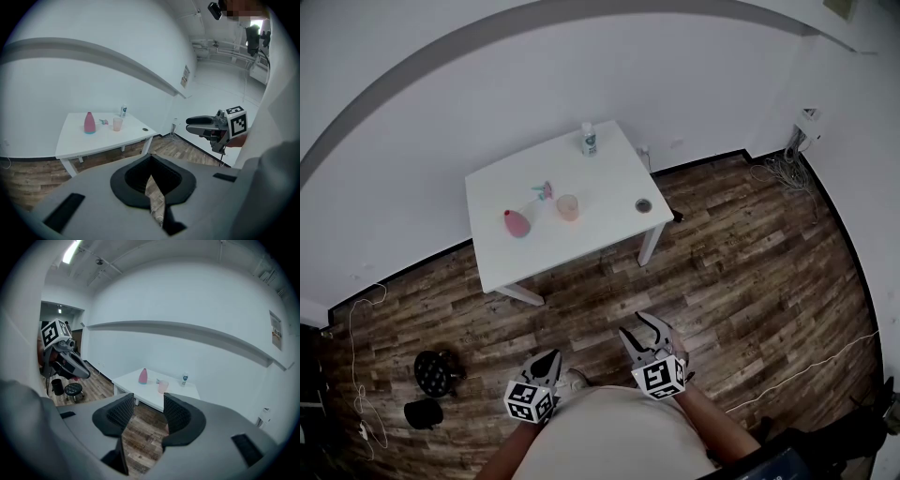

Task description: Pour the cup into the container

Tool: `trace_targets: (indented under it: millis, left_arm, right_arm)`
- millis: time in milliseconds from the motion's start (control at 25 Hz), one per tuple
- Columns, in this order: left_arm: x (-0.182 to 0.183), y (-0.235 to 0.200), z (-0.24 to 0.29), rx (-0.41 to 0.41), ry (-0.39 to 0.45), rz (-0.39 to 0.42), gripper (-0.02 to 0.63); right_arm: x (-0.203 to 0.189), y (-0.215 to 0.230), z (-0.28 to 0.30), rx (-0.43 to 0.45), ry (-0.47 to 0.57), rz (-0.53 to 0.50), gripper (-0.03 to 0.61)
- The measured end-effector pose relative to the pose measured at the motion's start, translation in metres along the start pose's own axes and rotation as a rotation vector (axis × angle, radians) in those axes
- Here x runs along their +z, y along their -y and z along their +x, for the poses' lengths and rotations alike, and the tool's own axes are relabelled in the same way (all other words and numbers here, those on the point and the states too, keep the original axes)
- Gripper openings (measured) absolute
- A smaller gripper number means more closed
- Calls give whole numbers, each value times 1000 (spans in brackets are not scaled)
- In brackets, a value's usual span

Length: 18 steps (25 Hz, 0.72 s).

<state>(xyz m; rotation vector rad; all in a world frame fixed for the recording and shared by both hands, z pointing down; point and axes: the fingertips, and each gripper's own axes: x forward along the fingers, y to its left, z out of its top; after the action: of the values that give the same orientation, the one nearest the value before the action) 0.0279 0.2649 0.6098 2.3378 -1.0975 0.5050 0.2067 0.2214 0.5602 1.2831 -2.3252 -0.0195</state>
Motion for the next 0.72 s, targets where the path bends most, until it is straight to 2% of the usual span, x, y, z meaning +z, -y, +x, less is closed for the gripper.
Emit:
trace_targets:
  millis: [520, 600, 720]
  left_arm:
    - [-7, 53, 22, -61, -31, 42, 9]
    - [-8, 63, 26, -69, -34, 47, 9]
    - [-8, 78, 34, -75, -36, 54, 9]
  right_arm:
    - [-36, 21, -44, -52, -38, 44, 204]
    - [-45, 26, -52, -64, -61, 41, 117]
    - [-55, 36, -65, -73, -69, 62, 107]
